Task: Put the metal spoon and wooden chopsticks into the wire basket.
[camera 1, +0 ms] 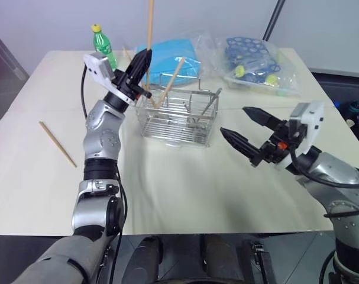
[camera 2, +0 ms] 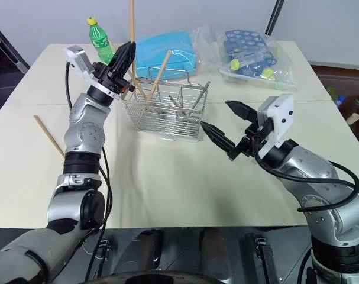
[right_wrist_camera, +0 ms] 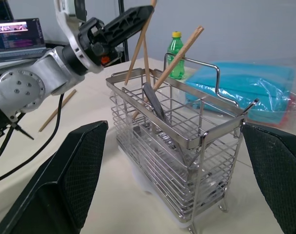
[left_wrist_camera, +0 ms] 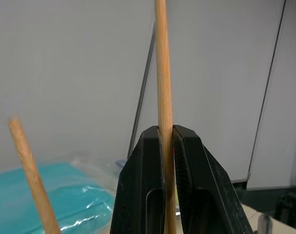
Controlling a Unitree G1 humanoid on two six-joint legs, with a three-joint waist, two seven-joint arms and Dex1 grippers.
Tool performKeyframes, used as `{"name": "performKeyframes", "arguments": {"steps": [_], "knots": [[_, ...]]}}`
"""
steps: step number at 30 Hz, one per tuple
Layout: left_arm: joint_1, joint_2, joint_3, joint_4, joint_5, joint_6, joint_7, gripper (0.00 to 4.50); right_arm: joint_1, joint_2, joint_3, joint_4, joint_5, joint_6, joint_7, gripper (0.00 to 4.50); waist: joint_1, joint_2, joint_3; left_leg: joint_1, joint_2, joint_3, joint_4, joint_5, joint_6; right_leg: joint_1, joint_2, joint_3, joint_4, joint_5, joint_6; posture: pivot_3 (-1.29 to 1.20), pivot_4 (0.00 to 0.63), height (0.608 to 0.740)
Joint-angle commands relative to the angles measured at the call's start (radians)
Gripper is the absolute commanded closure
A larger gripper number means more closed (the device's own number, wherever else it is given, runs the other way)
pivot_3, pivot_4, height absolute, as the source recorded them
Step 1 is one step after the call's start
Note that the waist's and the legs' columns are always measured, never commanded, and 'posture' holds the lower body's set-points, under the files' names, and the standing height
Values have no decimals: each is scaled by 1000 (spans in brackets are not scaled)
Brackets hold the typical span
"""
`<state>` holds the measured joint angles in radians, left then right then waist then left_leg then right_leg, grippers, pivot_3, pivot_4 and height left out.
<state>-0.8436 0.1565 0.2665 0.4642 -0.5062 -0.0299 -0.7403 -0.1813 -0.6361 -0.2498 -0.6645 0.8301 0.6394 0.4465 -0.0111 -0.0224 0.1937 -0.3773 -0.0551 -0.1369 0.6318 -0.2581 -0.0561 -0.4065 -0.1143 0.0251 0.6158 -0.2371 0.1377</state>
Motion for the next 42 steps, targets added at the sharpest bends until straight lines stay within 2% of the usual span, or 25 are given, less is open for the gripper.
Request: {"name": "performKeyframes", "arguments": {"steps": [1, 10, 14, 20, 27, 30, 34, 38, 42], "knots": [[10, -8, -7, -13, 11, -31, 19, 4450, -18, -3, -14, -35, 16, -11, -4, 0, 0, 0, 0, 0, 0, 0, 0, 0, 0, 0, 0, 0, 0, 0, 0, 0, 150, 740], [54, -14, -32, -27, 23, -39, 27, 4450, -17, -1, -15, -37, 17, -13, -9, 0, 0, 0, 0, 2, 0, 0, 0, 0, 0, 2, 0, 0, 0, 0, 0, 0, 150, 740], [52, -13, -35, -41, 16, -32, 31, 2910, -23, 2, -9, -33, 14, -15, -9, 0, 1, 0, 0, 2, 0, 0, 0, 0, 0, 2, 0, 0, 0, 0, 0, 0, 150, 740], [55, -10, -37, -84, -7, 4, 26, 185, -29, 4, 0, -24, 6, -18, -4, 0, 1, 0, 0, 2, 0, 0, 0, 0, 0, 2, 0, 0, 0, 0, 0, 0, 150, 740], [3, 25, 25, -232, -129, 153, 99, 86, -45, 3, 14, -7, -2, -23, 12, 0, -2, 0, 0, 1, 0, 0, 0, 0, 0, 2, 0, 0, 0, 0, 0, 0, 150, 740], [-61, 89, 77, -295, -194, 276, 215, 86, -68, -7, 32, -8, 3, -18, 35, 0, -5, 0, 0, 1, 1, -1, 0, 0, 0, 1, 1, 0, 1, 0, 0, 0, 150, 740], [-99, 235, 151, -306, -232, 460, 359, 86, -93, -51, 49, -21, 31, -2, 113, 0, -7, 1, 0, 2, 1, -1, -1, 0, 0, 1, 1, 0, 1, 0, 0, 0, 150, 740], [-38, 369, 146, -342, -157, 583, 463, 86, -109, -99, 62, -28, 62, 8, 198, 0, -5, 1, 0, 2, 1, -1, -1, 0, 0, 1, 1, 0, 1, 0, 0, 0, 150, 740], [65, 452, 101, -365, 2, 693, 632, 86, -127, -123, 86, -14, 68, 1, 262, 0, -2, 0, 0, 2, 1, -1, 0, 0, 0, 1, 1, 0, 1, 0, 0, 0, 150, 740]]}}
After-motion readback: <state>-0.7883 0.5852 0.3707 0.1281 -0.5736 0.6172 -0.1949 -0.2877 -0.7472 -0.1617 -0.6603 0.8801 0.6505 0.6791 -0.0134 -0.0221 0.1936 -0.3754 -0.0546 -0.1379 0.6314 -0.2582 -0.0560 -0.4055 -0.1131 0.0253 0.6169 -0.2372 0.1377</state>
